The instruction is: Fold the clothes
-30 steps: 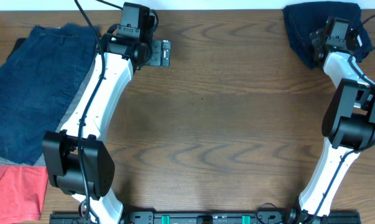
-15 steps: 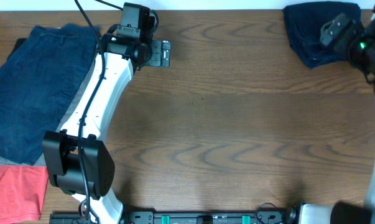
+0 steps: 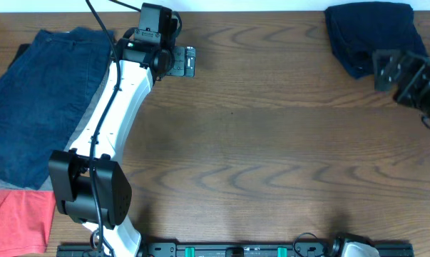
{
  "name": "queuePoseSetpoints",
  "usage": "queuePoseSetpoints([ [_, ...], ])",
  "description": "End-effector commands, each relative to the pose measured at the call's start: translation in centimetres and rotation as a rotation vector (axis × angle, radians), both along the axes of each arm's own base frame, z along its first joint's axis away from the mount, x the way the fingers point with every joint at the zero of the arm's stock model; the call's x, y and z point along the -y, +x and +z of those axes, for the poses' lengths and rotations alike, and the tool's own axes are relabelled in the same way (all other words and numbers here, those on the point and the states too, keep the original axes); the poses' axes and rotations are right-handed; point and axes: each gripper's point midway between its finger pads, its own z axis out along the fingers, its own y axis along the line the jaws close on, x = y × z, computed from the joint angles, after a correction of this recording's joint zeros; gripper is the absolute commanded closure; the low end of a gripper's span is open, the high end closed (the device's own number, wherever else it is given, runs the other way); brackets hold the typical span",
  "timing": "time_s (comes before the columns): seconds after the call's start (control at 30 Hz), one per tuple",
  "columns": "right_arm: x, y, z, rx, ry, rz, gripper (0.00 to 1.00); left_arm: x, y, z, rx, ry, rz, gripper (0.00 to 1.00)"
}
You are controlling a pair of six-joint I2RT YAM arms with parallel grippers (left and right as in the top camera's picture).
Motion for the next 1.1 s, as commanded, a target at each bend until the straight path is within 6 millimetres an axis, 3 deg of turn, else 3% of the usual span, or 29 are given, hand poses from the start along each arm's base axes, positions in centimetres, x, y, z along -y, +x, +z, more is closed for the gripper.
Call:
queuePoseSetpoints([
  [0.0,-1.1,-1.1,0.8,0.067,-0.225,0.162,0.01,-0.5,0.0,-0.9,-0.016,0.019,0.003,0.02],
  [0.17,-1.5,-3.5,0.7,0.159,-0.335,0.190,0.01,-0.5,0.0,-0.9,-0.016,0.019,0.003,0.02],
  [0.27,-1.7,-4.7,-0.4,0.254,-0.366,0.172,0.01,-0.5,0.0,-0.9,-0.016,0.019,0.003,0.02],
  [0.53,-2.8,-6.6,-8.0,0.448,-0.315,0.134,0.01,-0.5,0.0,-0.9,-0.016,0.019,0.003,0.02],
  [0.77,-2.5,-5.9,-15.9,0.477,-0.261,0.056,0.01,-0.4,0.0,-0.9,-0.016,0.019,0.003,0.02],
  [1.07,-1.5,-6.4,-21.5,0.479,-0.280,-0.017,0.01,-0.5,0.0,-0.9,-0.016,0.019,0.003,0.02],
])
